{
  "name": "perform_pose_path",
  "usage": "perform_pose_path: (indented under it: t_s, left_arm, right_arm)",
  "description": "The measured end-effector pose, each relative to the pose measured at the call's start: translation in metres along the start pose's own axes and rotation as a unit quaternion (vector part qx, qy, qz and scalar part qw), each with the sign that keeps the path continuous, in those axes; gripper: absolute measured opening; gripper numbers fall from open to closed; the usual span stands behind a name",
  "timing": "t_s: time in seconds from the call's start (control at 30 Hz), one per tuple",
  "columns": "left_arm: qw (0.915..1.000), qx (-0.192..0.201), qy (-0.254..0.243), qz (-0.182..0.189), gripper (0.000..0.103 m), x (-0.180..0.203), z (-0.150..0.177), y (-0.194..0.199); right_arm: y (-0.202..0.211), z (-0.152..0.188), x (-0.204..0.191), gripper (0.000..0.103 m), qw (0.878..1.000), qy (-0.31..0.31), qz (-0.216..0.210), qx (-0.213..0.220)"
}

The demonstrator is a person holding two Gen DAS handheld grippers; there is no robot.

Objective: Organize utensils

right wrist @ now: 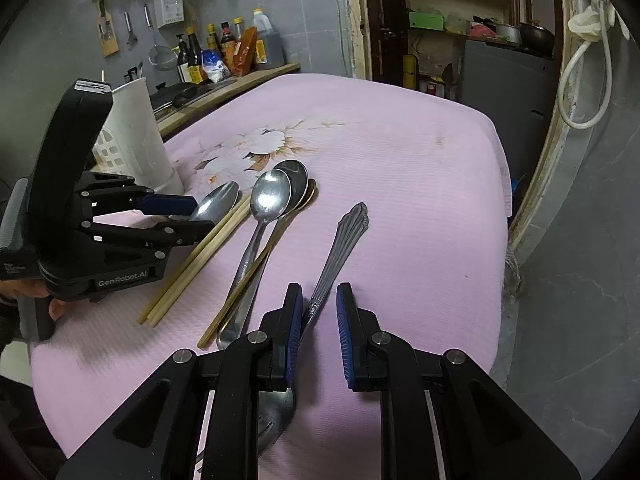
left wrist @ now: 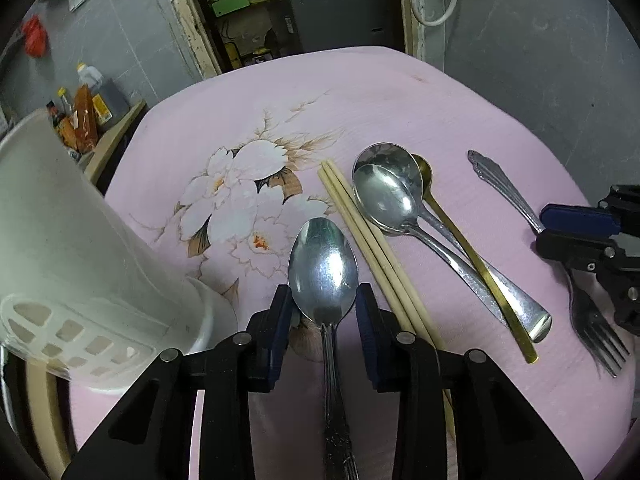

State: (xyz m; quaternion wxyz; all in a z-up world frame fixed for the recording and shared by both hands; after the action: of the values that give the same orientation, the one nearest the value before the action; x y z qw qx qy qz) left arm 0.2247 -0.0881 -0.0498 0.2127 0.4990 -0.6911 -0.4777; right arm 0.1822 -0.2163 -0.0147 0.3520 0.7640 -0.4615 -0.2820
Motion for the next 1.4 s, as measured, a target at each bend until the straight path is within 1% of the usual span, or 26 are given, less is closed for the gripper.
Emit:
perform_pose_path:
  t_s: [0.03,0.1,0.13,0.33,0.37,0.43,0.5,0.57,0.6,0.63,0.67,0.77,0.8,0.83,0.87,1.0,1.1,1.2,1.3,1.4]
  left_arm:
    - [0.9999,0.0,0.007,0.008,0.026,-0.001,0.003,0.002]
    - [0.9995,-0.002,0.017,0.025,0.009,-0.009,0.004,0.003]
    - [0.9992,-0.005,0.02,0.035,0.005,-0.011,0.007,0.005]
    - [0.996,-0.007,0.044,0.078,0.005,-0.021,0.015,0.015]
    - [0.9955,-0.008,0.047,0.083,0.005,-0.022,0.015,0.015]
    - [0.9954,-0.007,0.044,0.085,0.007,-0.021,0.017,0.019]
    - [0.996,-0.005,0.036,0.082,0.009,-0.019,0.019,0.022]
    - [0.9965,-0.003,0.024,0.08,0.018,-0.018,0.021,0.024]
    - [0.9965,-0.003,0.019,0.081,0.02,-0.017,0.021,0.025]
    - [0.9966,-0.003,0.015,0.081,0.025,-0.016,0.022,0.025]
    - [0.9969,-0.004,0.009,0.078,0.03,-0.014,0.02,0.024]
    - [0.9985,-0.002,-0.008,0.053,0.037,-0.005,0.017,0.021]
    - [0.9989,-0.001,-0.012,0.045,0.039,-0.004,0.016,0.019]
    - [0.9993,0.001,-0.013,0.036,0.043,-0.004,0.015,0.018]
    - [0.9994,0.001,-0.012,0.032,0.044,-0.004,0.013,0.017]
    - [0.9995,0.001,-0.006,0.03,0.045,-0.009,0.01,0.011]
    - [0.9998,0.0,-0.018,0.009,0.045,-0.003,0.004,0.008]
    - [0.9994,-0.004,-0.033,-0.008,0.045,0.004,-0.004,-0.001]
    - [0.9994,-0.009,-0.033,-0.006,0.045,0.003,-0.006,-0.004]
    - [0.9992,-0.01,-0.038,0.004,0.038,0.001,-0.006,-0.005]
  right_arm:
    - [0.0,0.0,-0.001,0.014,1.0,0.001,0.003,-0.001]
    - [0.0,0.0,-0.004,0.015,1.0,0.004,0.012,-0.001]
    - [-0.001,-0.001,-0.005,0.016,1.0,0.006,0.019,-0.003]
    - [-0.009,-0.011,-0.013,0.023,0.997,0.025,0.066,-0.017]
    - [-0.011,-0.013,-0.014,0.024,0.997,0.027,0.073,-0.02]
    - [-0.014,-0.016,-0.012,0.029,0.996,0.028,0.078,-0.022]
    - [-0.016,-0.018,-0.009,0.033,0.997,0.02,0.073,-0.021]
    - [-0.017,-0.019,-0.005,0.035,0.998,0.009,0.063,-0.017]
    - [-0.017,-0.019,-0.005,0.037,0.998,0.006,0.061,-0.016]
    - [-0.017,-0.019,-0.005,0.039,0.998,0.005,0.058,-0.014]
    - [-0.016,-0.019,-0.005,0.041,0.998,0.005,0.056,-0.011]
    - [-0.017,-0.017,-0.011,0.043,0.998,0.018,0.065,-0.007]
    - [-0.017,-0.017,-0.012,0.043,0.997,0.023,0.069,-0.007]
    - [-0.017,-0.016,-0.013,0.043,0.997,0.029,0.072,-0.006]
    - [-0.017,-0.015,-0.014,0.043,0.997,0.032,0.072,-0.006]
    - [-0.017,-0.016,-0.011,0.043,0.997,0.034,0.067,-0.006]
    - [-0.021,-0.02,-0.011,0.043,0.996,0.037,0.075,-0.009]
    - [-0.026,-0.027,-0.01,0.045,0.996,0.041,0.078,-0.014]
    - [-0.029,-0.031,-0.004,0.045,0.997,0.03,0.069,-0.018]
    - [-0.03,-0.035,0.0,0.044,0.998,0.019,0.057,-0.023]
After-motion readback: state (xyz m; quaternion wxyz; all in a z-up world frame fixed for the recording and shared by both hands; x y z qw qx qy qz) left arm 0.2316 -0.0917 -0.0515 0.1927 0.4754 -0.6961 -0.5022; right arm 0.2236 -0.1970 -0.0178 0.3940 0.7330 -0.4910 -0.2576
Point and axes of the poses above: each gripper's, at about its wrist camera, not at the fingertips, and y roughly against the way its jaws point, x to its right, z to its underside, the point moved 1 cm from there along -y, roughly the way its jaws point, and after that the axes turned 6 degrees about -x, right-handed, at the moved point
